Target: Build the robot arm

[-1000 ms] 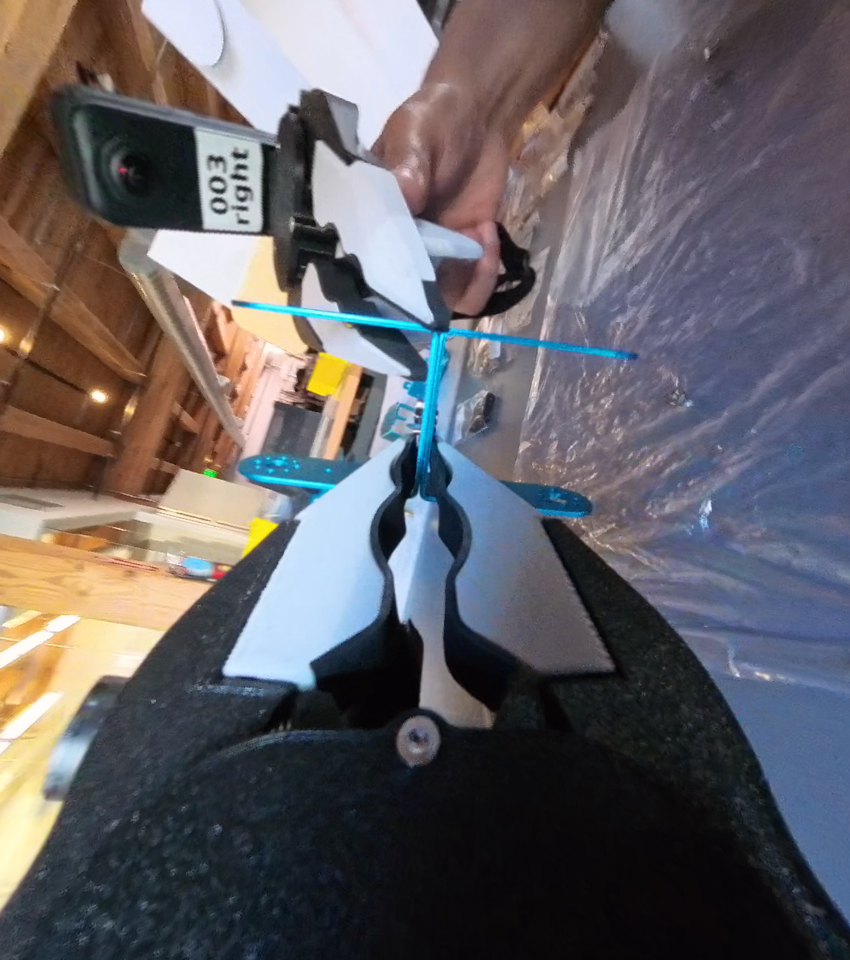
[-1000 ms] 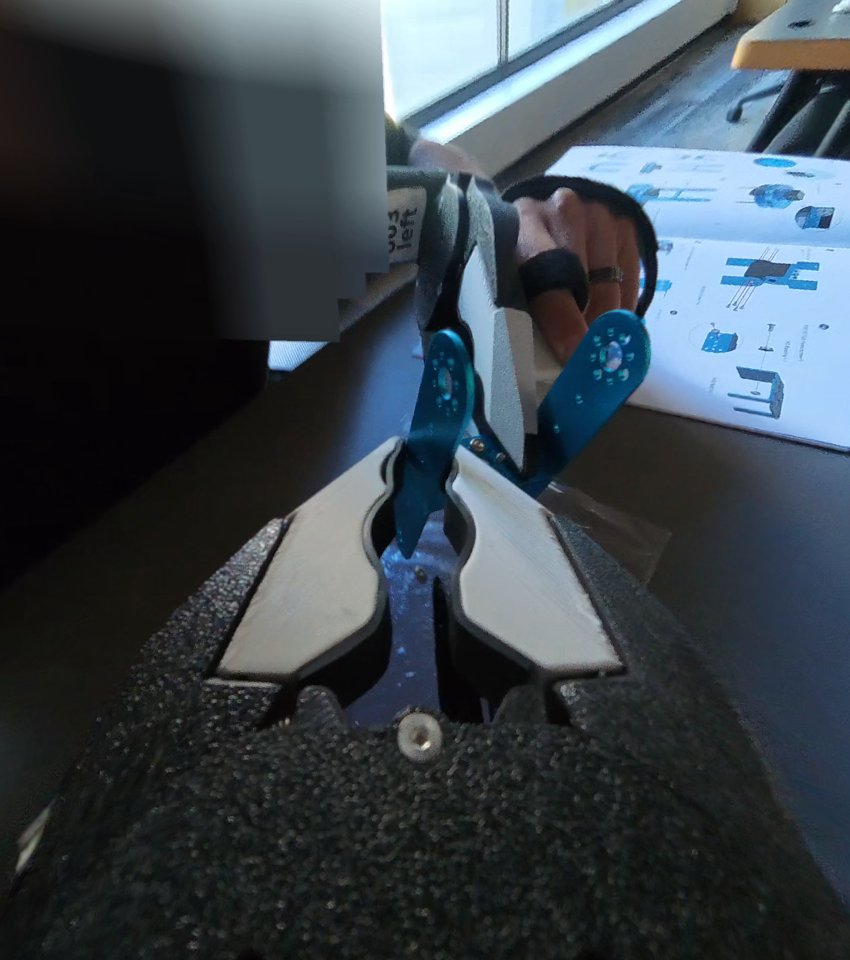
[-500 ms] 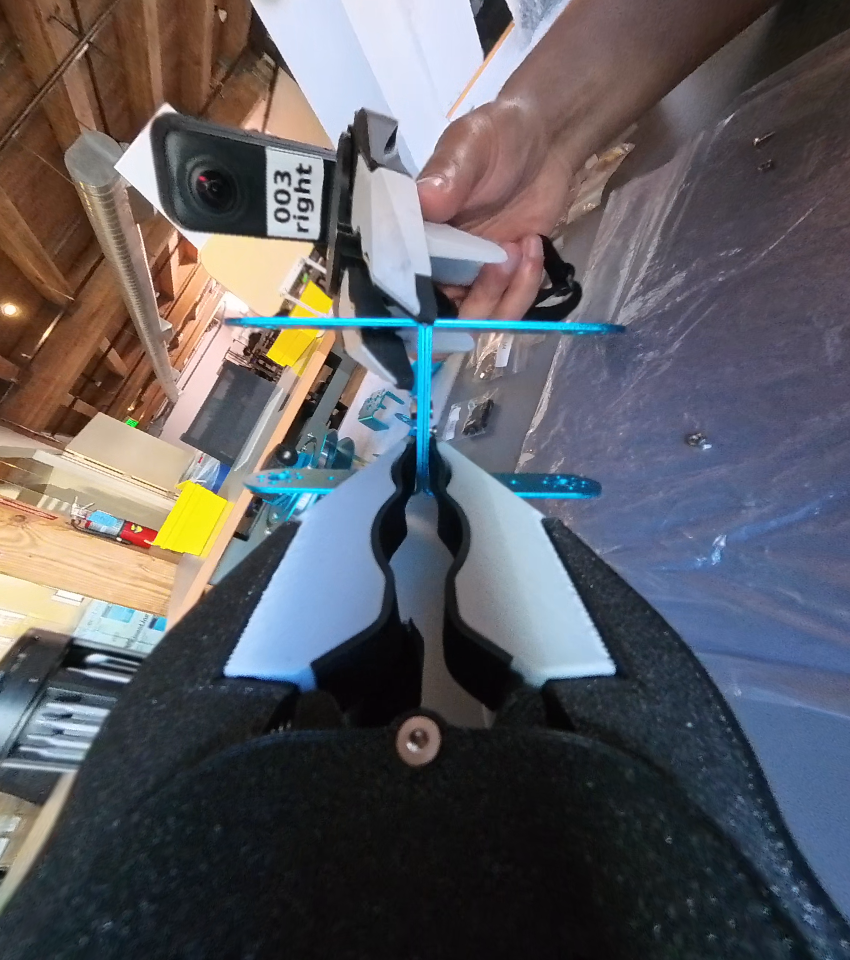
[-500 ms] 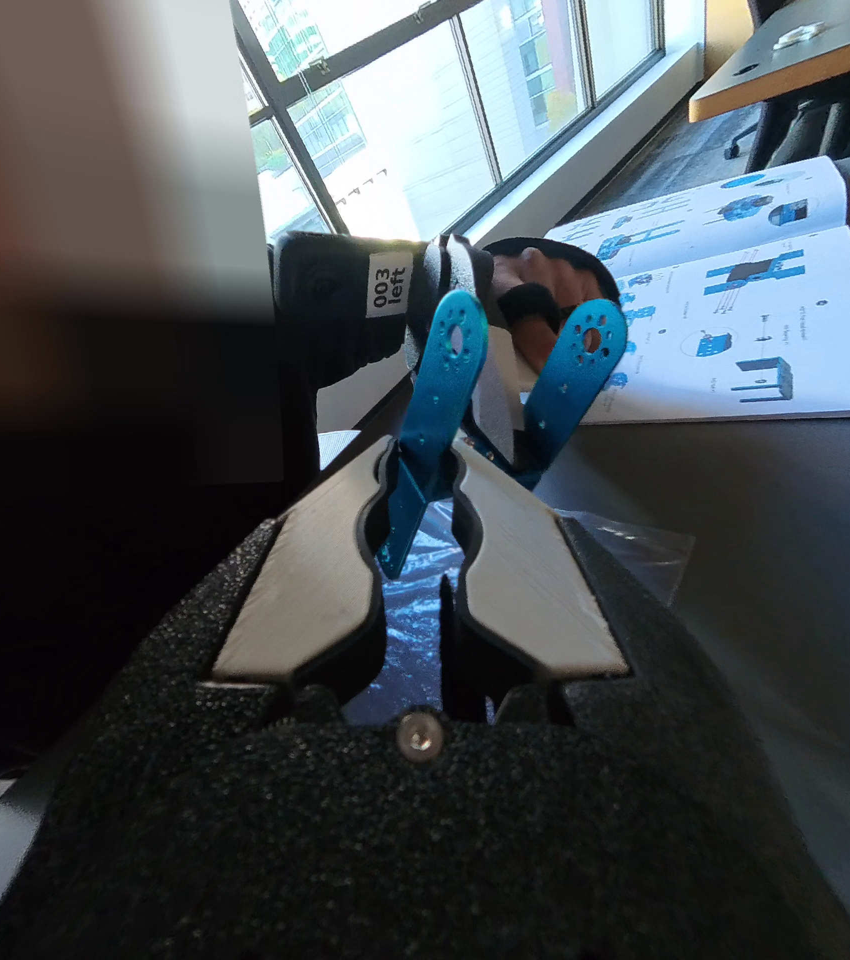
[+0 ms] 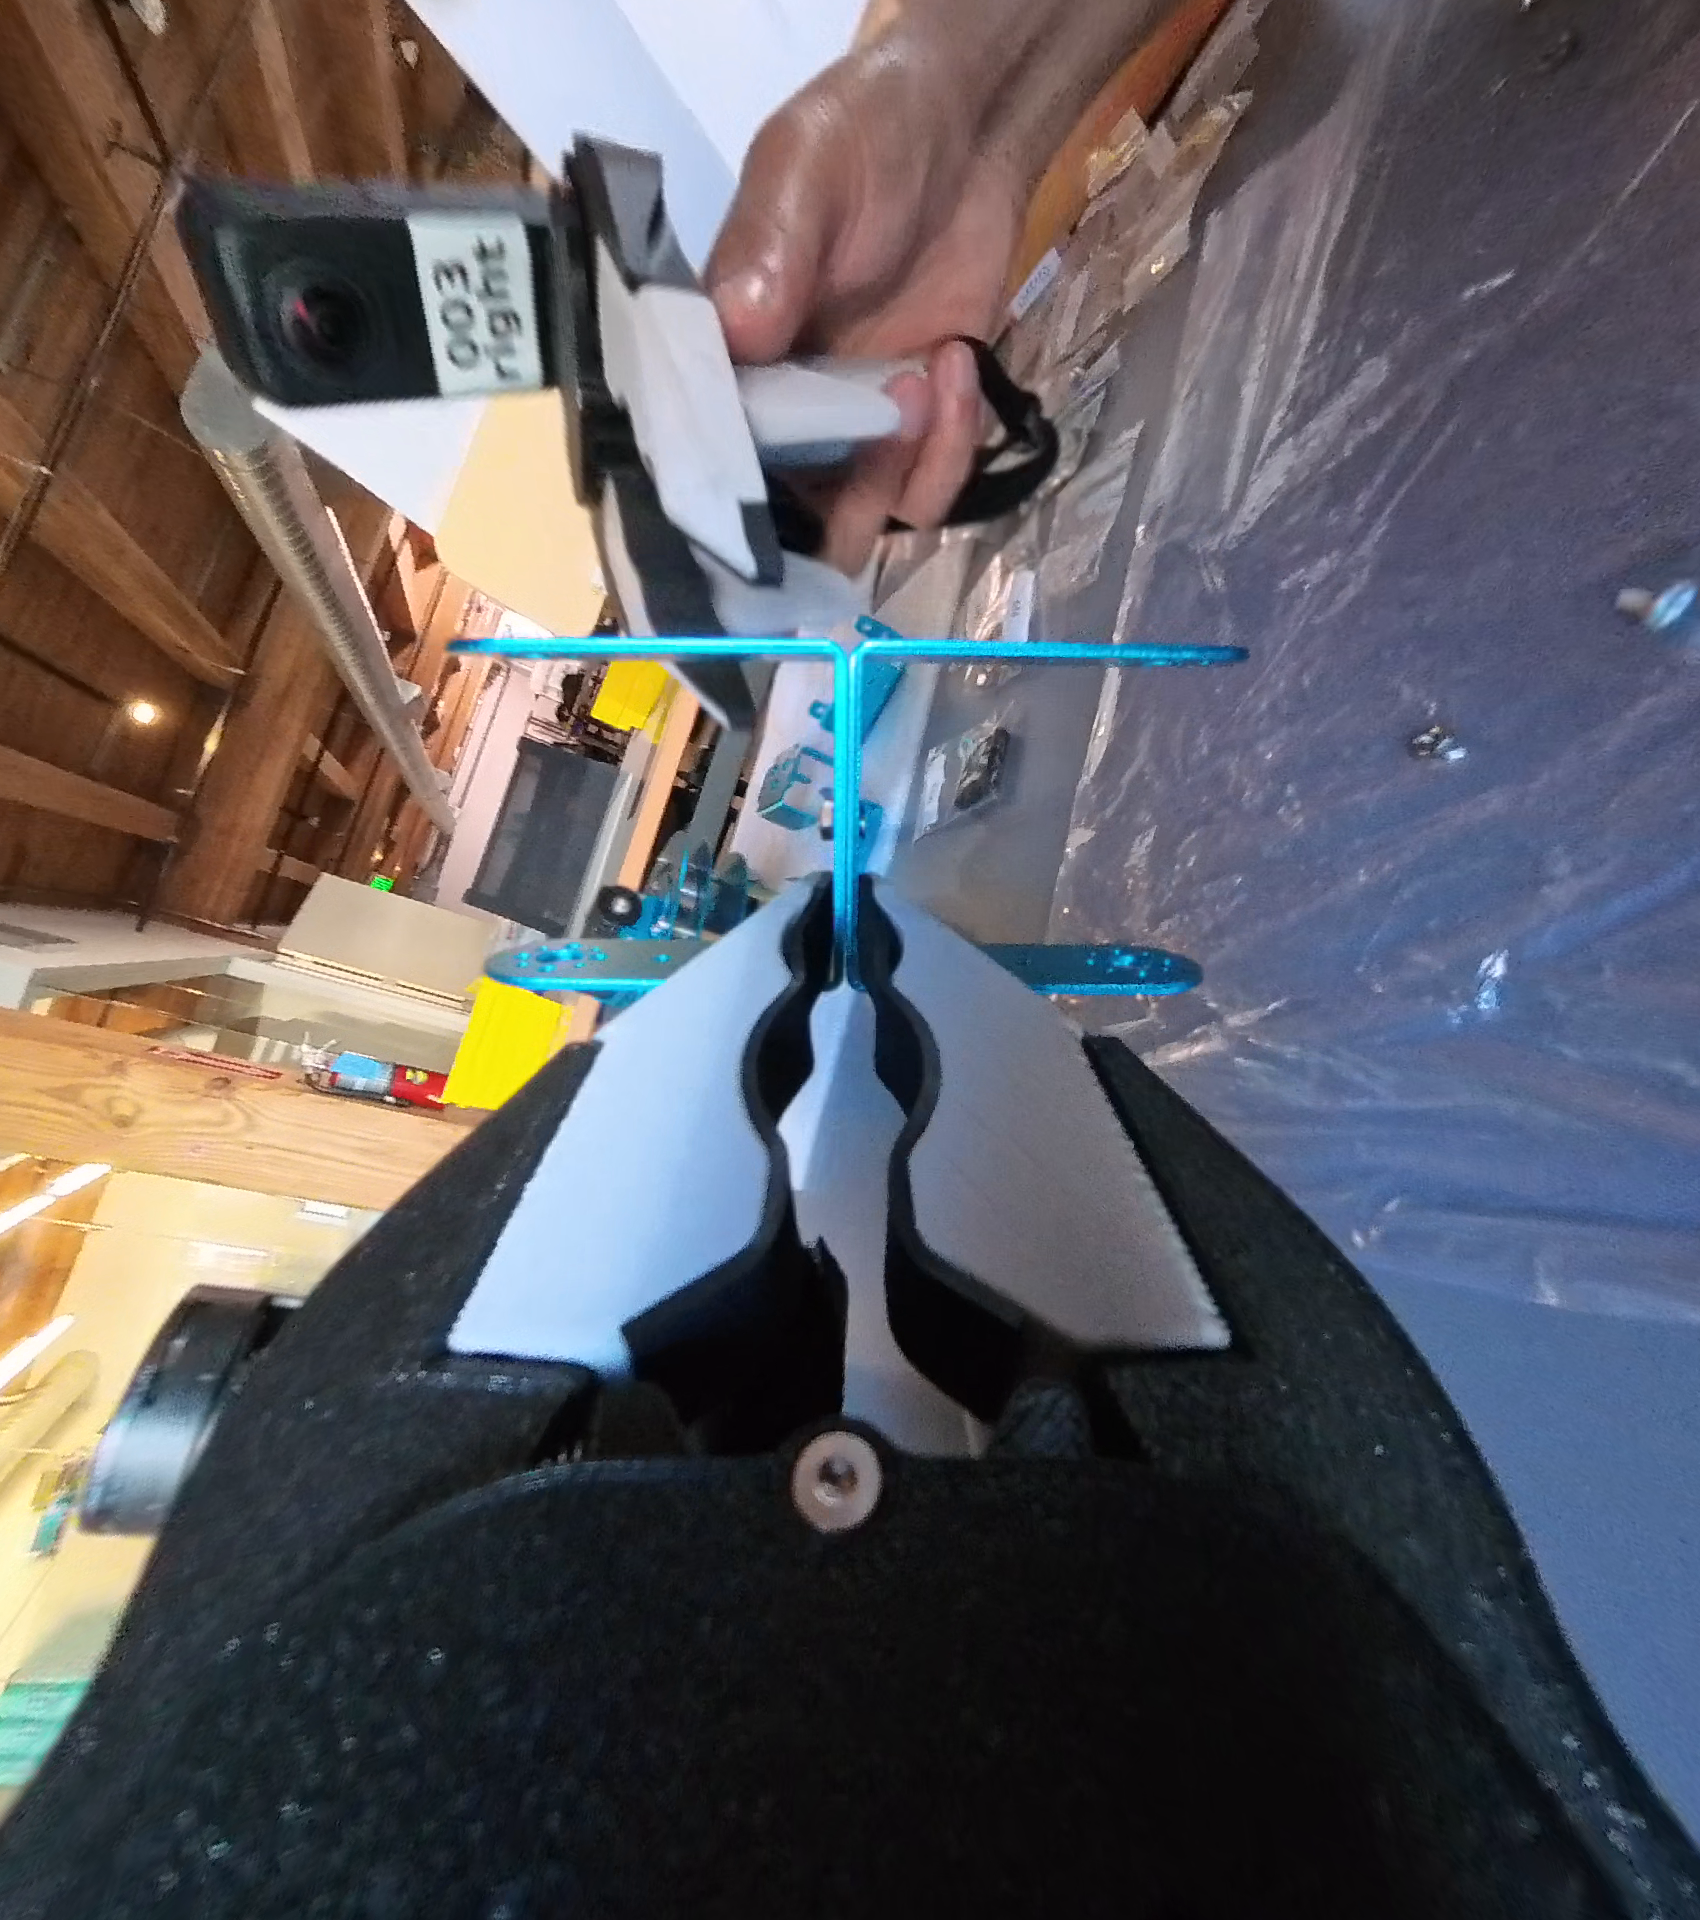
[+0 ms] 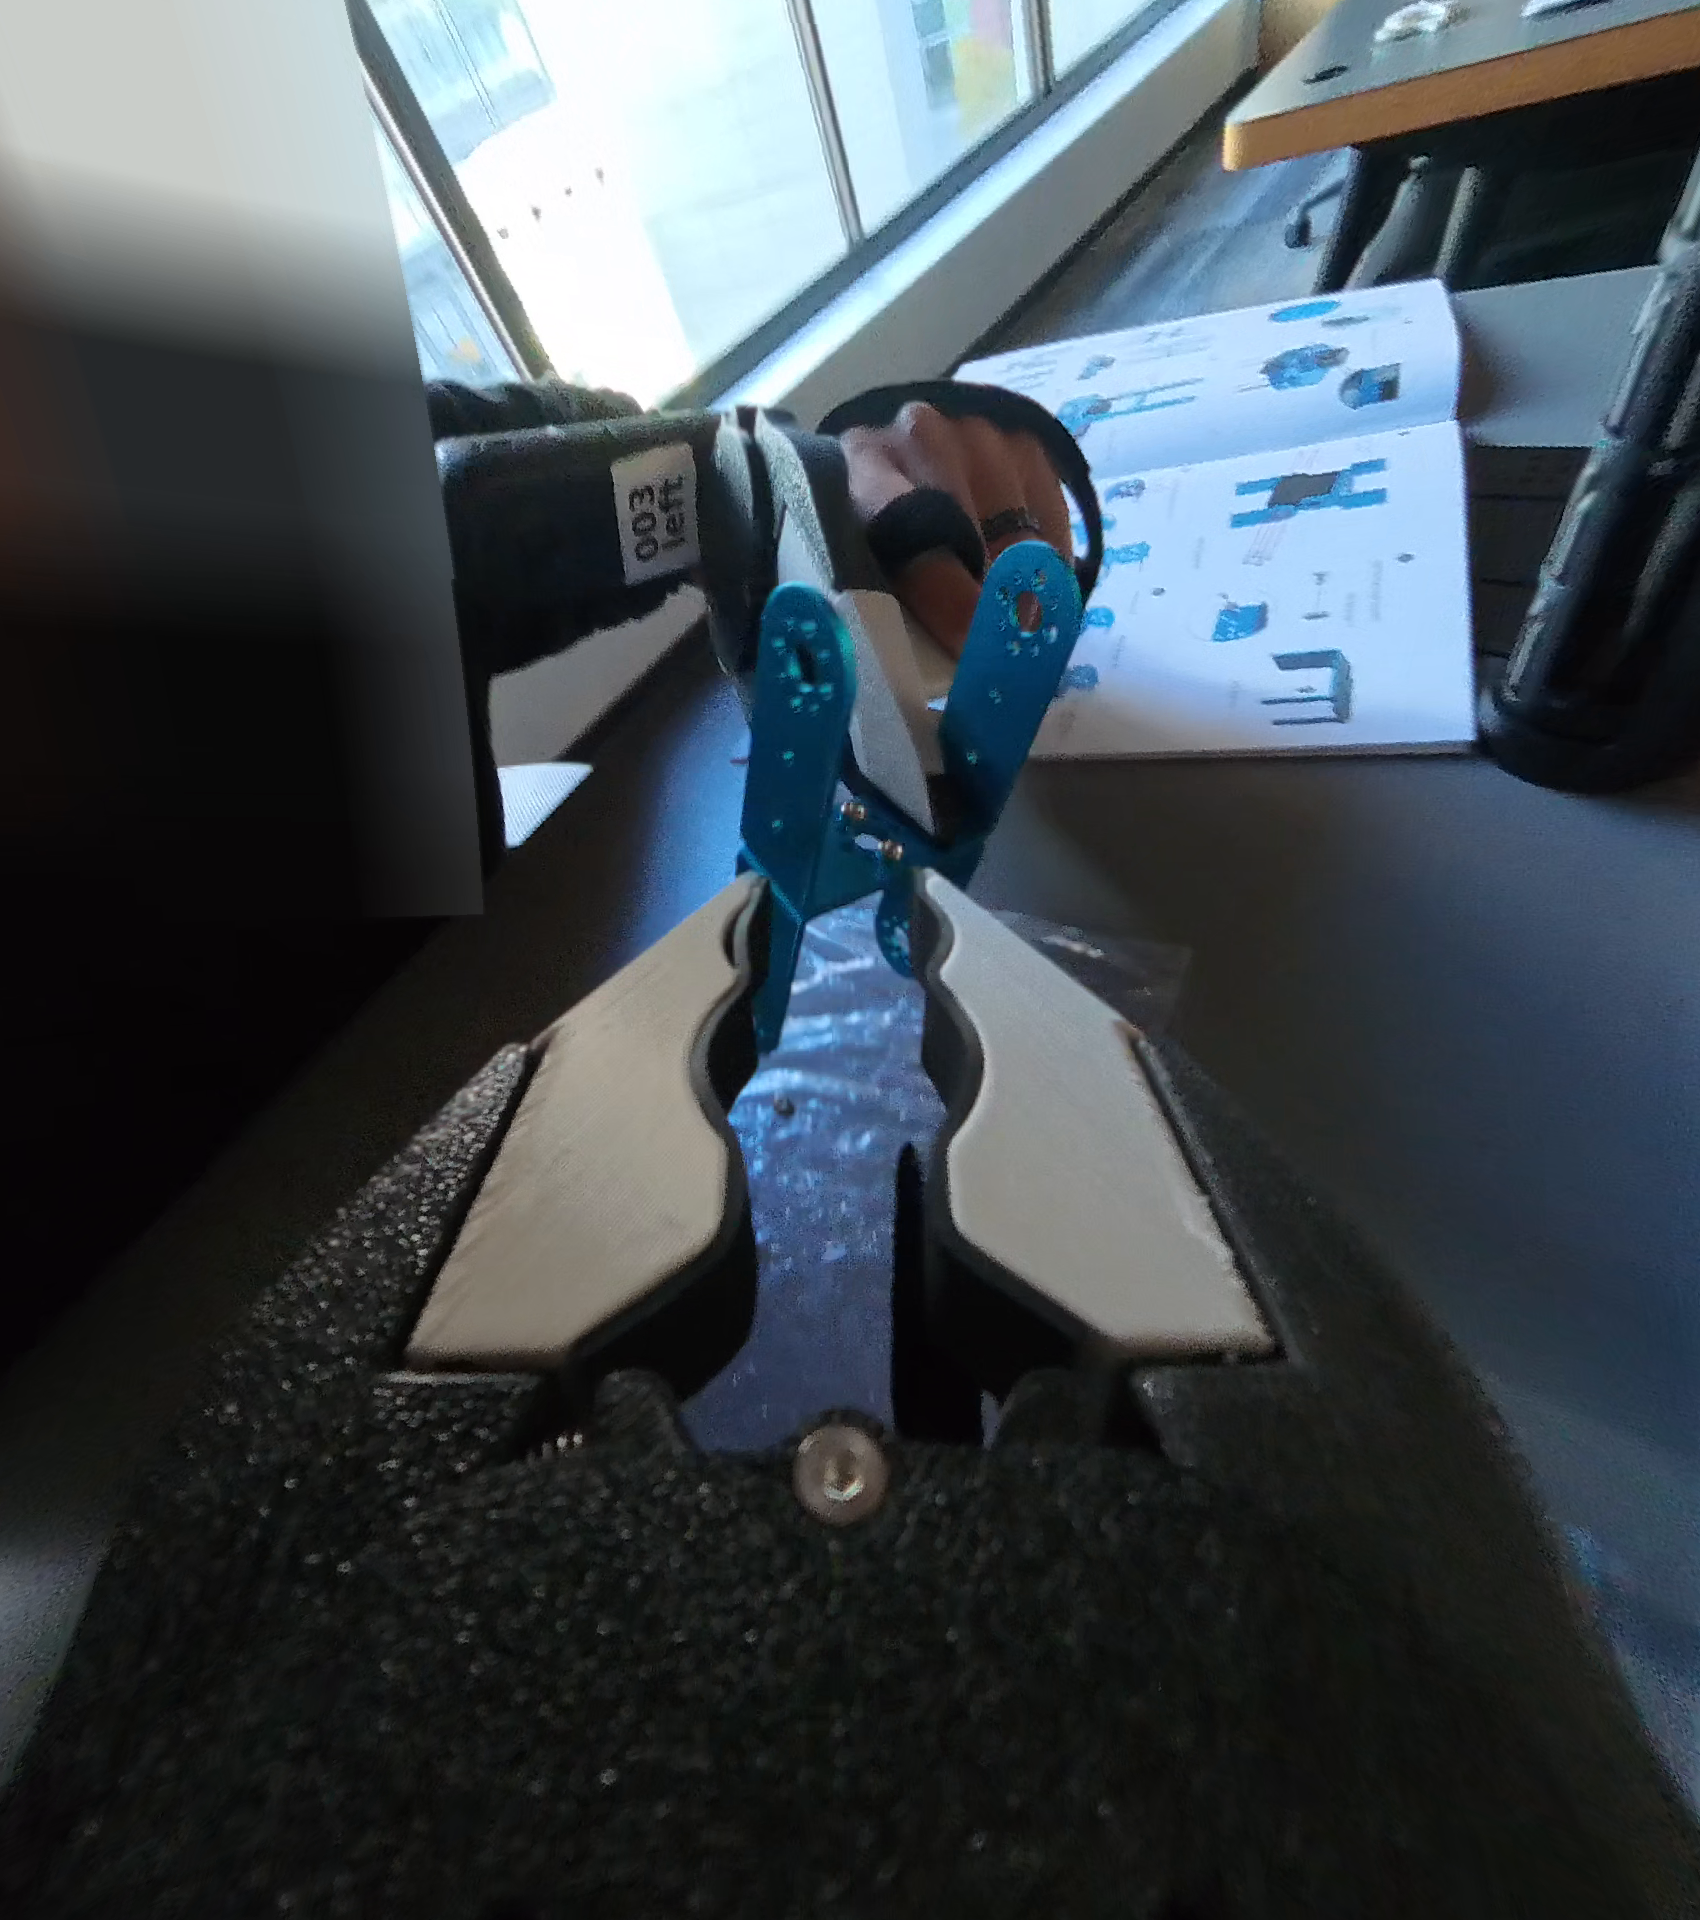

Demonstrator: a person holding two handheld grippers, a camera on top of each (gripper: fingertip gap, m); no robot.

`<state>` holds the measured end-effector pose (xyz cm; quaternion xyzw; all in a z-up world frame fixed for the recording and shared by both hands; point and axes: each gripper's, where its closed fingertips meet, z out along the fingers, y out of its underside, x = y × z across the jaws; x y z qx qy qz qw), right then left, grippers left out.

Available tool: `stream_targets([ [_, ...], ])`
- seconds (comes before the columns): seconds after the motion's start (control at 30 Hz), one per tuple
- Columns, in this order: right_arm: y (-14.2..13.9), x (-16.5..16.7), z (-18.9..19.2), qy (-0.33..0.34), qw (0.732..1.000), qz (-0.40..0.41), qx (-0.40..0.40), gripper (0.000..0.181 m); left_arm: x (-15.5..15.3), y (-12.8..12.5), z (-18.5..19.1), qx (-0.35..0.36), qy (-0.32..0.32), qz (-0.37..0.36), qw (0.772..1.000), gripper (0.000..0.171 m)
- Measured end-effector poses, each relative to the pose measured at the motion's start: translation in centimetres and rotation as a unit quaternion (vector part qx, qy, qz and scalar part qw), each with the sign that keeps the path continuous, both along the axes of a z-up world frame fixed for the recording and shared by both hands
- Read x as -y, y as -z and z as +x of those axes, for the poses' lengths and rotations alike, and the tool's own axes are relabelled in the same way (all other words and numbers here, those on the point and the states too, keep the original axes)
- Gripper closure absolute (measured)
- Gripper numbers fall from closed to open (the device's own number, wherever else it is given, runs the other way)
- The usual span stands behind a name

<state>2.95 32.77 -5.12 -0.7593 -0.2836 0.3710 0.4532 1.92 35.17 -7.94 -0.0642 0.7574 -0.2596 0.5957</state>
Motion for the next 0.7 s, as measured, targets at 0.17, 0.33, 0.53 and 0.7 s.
stream_targets([
  [0.17, 0.2, 1.5, 3.0, 0.066, 0.99, 0.015, 0.127, 0.161, -0.7, 0.2, 0.7, -0.07, -0.022, -0.088, 0.993, 0.168],
  [0.33, 2.1, 2.1, 2.0, 0.103, 0.979, 0.003, 0.176, 0.162, -2.3, -1.7, 0.9, -0.101, -0.044, -0.199, 0.974, 0.169],
  [0.53, 4.3, 3.1, 0.5, 0.152, 0.972, -0.012, 0.18, 0.178, -2.2, -1.9, 0.4, -0.127, -0.109, -0.242, 0.956, 0.169],
  [0.7, 3.8, 5.4, -1.1, 0.197, 0.964, -0.001, 0.179, 0.181, -0.2, -0.3, -1.7, -0.188, -0.168, -0.314, 0.915, 0.169],
])
